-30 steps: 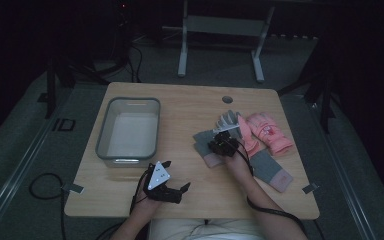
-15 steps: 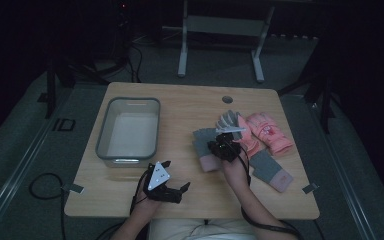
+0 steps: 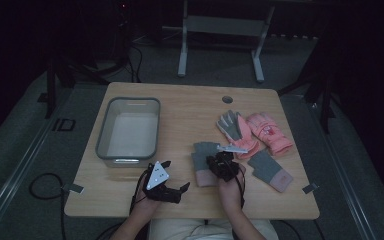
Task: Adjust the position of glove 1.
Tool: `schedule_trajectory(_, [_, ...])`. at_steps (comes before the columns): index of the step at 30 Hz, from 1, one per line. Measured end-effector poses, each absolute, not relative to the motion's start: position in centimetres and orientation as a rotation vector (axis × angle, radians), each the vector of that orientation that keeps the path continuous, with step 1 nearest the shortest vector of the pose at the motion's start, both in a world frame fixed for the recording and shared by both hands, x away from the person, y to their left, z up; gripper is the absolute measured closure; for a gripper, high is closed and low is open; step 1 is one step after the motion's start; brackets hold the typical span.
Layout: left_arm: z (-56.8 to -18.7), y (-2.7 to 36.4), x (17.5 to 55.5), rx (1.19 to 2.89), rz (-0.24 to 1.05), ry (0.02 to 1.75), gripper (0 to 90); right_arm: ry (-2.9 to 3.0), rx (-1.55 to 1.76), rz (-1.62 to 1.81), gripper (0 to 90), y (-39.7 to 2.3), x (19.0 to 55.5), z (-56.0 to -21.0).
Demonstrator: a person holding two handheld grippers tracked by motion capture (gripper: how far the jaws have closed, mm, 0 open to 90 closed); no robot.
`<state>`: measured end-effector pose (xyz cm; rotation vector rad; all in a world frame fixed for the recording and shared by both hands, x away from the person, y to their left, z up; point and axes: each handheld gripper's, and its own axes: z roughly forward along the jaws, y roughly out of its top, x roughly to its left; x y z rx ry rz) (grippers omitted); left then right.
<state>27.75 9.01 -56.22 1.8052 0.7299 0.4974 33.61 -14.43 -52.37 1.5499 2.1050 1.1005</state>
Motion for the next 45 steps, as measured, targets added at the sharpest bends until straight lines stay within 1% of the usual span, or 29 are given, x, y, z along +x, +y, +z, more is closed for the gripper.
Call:
schedule_trajectory(6, [-56.2, 8.9, 27.7, 1.807, 0.490, 0.718, 0.0, 2.088, 1.609, 1.055, 84.5, -14.0, 33.9, -54.4])
schedule_trajectory(10, [-56.2, 9.0, 27.7, 1.806, 0.487, 0.719, 0.0, 2.069, 1.638, 1.042, 82.5, -14.0, 34.2, -55.2])
schedule_trajectory(13, [-56.2, 8.9, 27.7, 1.807, 0.488, 0.719, 0.0, 2.057, 1.646, 1.044, 78.8, -13.7, 34.2, -55.2])
schedule_trajectory(15, [-56.2, 8.9, 27.7, 1.809, 0.485, 0.719, 0.0, 2.049, 1.647, 1.045, 74.5, -13.7, 34.2, -55.0])
schedule_trajectory(21, [-56.2, 9.0, 27.7, 1.810, 0.482, 0.714, 0.0, 2.064, 1.542, 1.095, 73.9, -14.7, 34.1, -53.3])
schedule_trajectory(28, [-56.2, 8.9, 27.7, 1.811, 0.481, 0.715, 0.0, 2.139, 1.336, 1.147, 72.0, -18.5, 35.2, -50.6])
schedule_trajectory(32, [-56.2, 8.9, 27.7, 1.811, 0.479, 0.715, 0.0, 2.172, 1.191, 1.132, 72.1, -21.6, 35.6, -49.5])
schedule_trajectory(38, [-56.2, 8.9, 27.8, 1.812, 0.480, 0.718, 0.0, 2.186, 1.137, 1.067, 71.6, -27.0, 35.9, -49.4])
schedule_trajectory(40, [-56.2, 8.9, 27.7, 1.814, 0.483, 0.717, 0.0, 2.221, 1.124, 1.050, 70.4, -28.9, 35.9, -49.5])
schedule_trajectory(42, [-56.2, 8.8, 27.7, 1.815, 0.484, 0.718, 0.0, 2.273, 1.121, 1.043, 64.9, -30.8, 35.8, -49.9])
schedule_trajectory(45, [-56.2, 8.9, 27.8, 1.813, 0.483, 0.724, 0.0, 2.289, 1.133, 0.973, 64.3, -33.2, 35.6, -50.7])
